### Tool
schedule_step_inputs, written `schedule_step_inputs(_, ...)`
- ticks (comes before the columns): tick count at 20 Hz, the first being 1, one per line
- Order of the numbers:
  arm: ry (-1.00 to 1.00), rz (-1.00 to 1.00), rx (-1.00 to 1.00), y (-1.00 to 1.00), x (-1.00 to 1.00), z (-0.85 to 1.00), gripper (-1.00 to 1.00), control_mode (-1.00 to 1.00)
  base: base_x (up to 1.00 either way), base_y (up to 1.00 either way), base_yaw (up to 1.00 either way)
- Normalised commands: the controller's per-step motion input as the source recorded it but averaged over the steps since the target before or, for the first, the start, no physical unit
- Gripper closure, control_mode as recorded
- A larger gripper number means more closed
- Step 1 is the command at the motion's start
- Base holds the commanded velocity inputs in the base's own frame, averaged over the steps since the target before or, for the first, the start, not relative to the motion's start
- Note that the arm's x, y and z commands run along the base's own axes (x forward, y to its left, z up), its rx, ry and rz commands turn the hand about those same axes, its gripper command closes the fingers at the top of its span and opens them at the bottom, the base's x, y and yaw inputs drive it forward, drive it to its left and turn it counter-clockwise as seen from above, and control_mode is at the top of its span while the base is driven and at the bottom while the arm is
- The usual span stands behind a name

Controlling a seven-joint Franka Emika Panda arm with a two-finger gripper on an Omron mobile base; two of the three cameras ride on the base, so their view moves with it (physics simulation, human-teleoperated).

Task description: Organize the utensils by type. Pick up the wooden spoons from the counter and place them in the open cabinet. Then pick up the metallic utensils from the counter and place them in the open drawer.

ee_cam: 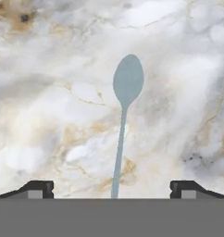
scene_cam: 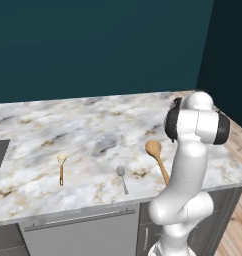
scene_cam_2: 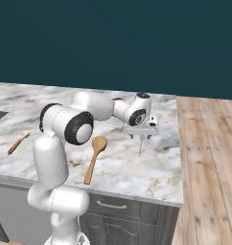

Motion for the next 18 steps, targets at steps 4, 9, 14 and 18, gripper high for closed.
schedule_step_inputs(4,0.0,0.0,-0.02,0.0,0.2,-0.47,-1.0,-1.0,0.0,0.0,0.0)
schedule_step_inputs(9,0.0,0.0,-0.04,0.0,0.04,-0.45,-1.0,-1.0,0.0,0.0,0.0)
schedule_step_inputs(14,0.0,0.0,-0.08,0.0,0.0,-0.35,-1.0,-1.0,0.0,0.0,0.0)
schedule_step_inputs(18,0.0,0.0,-0.02,0.0,0.04,-0.33,-1.0,-1.0,0.0,0.0,0.0)
